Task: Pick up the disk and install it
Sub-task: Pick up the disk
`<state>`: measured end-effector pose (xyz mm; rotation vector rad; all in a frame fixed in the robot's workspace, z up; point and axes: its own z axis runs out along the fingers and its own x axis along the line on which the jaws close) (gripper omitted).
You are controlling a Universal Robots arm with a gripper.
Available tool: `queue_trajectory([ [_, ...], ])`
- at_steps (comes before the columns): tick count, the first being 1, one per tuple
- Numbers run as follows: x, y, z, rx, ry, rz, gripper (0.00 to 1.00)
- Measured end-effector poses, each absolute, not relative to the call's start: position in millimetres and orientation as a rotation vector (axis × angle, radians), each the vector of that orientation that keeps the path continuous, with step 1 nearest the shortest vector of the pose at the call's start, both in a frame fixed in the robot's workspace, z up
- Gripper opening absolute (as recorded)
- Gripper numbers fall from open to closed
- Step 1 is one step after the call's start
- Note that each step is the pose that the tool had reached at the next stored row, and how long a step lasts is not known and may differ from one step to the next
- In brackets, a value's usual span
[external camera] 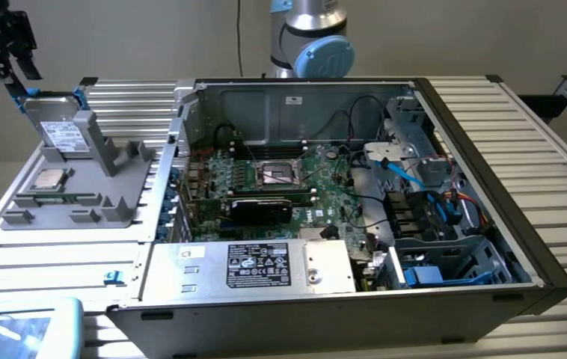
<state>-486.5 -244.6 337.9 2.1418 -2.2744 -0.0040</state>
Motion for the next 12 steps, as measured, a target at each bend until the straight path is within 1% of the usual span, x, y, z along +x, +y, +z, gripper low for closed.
queue_trajectory([
  [12, -484, -245, 316, 2.154, -2.260, -0.007, 0.55],
])
